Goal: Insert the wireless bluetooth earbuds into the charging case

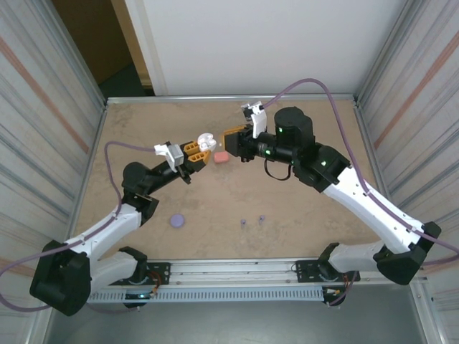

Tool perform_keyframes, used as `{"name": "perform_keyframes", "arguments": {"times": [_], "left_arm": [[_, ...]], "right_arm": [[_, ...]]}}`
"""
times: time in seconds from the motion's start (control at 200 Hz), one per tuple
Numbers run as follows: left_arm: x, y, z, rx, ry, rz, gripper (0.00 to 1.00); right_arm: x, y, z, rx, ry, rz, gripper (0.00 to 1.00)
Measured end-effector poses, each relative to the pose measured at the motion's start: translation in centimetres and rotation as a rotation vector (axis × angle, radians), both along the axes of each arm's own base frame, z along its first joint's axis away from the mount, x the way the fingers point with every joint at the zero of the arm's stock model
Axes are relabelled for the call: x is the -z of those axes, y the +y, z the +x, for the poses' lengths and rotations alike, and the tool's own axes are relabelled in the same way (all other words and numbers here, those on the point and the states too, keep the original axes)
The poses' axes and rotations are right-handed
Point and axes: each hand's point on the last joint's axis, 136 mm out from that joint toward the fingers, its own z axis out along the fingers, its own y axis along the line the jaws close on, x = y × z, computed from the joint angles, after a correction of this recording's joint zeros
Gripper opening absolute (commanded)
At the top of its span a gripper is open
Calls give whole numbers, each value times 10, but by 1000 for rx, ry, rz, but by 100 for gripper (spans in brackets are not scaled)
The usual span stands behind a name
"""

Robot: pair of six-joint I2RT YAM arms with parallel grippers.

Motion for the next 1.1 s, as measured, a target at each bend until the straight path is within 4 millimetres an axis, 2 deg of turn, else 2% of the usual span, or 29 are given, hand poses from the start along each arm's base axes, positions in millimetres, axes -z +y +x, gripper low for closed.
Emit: {"name": "perform_keyframes", "arguments": {"times": [0.421,0.596,1.102], "left_arm": [[-3,-3,-2,12,-9,-4,0],[-3,-4,-2,15,-10,-4,0],[-3,-4,-2,15,-10,-4,0]], "right_arm": [[8,20,15,5,-7,-40,21],[6,21,17,15,-18,-44,21],[26,25,23,27,6,-101,21]]}}
